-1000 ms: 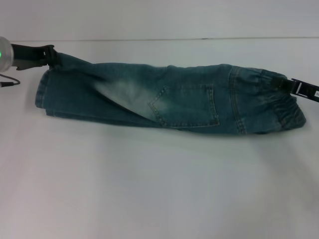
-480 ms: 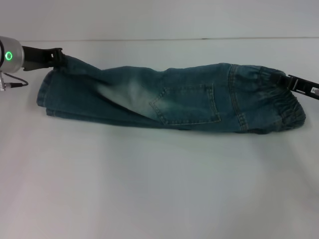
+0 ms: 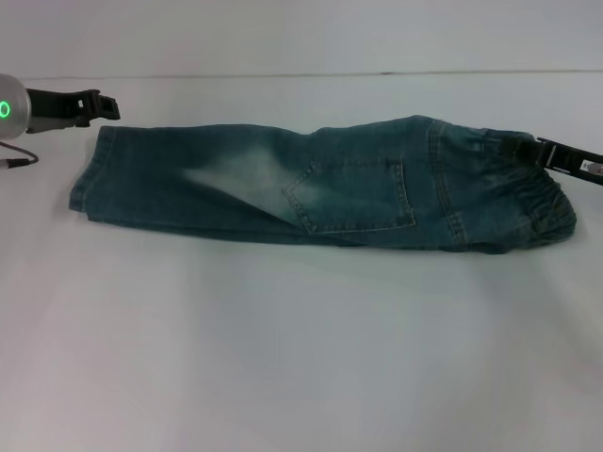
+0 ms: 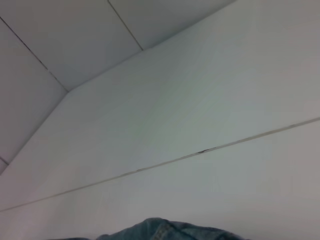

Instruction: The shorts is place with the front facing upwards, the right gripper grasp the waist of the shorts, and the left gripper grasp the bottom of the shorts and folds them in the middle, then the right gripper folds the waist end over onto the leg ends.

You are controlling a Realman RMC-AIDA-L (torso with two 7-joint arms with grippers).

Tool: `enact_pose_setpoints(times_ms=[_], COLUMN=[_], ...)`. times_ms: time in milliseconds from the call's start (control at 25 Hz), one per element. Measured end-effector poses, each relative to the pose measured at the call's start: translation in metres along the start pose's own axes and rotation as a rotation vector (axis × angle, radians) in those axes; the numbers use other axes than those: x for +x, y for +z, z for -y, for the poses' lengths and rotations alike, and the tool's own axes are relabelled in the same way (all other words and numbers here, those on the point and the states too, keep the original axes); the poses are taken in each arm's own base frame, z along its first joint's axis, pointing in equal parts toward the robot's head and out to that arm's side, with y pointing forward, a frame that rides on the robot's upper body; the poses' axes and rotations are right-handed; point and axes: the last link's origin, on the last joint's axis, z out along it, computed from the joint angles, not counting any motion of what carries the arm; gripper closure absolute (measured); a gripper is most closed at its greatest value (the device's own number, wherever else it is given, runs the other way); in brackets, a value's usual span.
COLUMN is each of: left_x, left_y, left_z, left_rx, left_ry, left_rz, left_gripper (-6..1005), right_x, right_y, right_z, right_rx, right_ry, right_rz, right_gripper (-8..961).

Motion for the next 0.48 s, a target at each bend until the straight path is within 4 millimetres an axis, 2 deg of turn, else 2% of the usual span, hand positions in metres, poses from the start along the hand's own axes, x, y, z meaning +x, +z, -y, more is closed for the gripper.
enact_pose_setpoints(times_ms=[80,160,280,480], left_x=[-0.002,-0.003,-0.004,-0.004], left_y=[0.0,-0.001,-0.003,-0.011], left_z=[0.001,0.002,0.004,0.004], left_rx=[0.001,0.001,-0.001,-0.073], left_ry=[-0.001,-0.001,0.013,0.014], left_rz=[-0.002,-0.005,-0.011,-0.051], left_gripper=[682,594,387,202], right_x=[0.0,-0.001,-0.002,-0.004], right_y=[0.001,0.001,0.001,-0.004], right_z=[-0.001,-0.001,0.0,0.003], right_rx=[-0.001,0.001,0.004,0.005], right_ry=[0.002,0.001,-0.003,-0.005], right_rz=[-0.008,-0.011,-0.015,-0.029], right_gripper=[859,814,747,634])
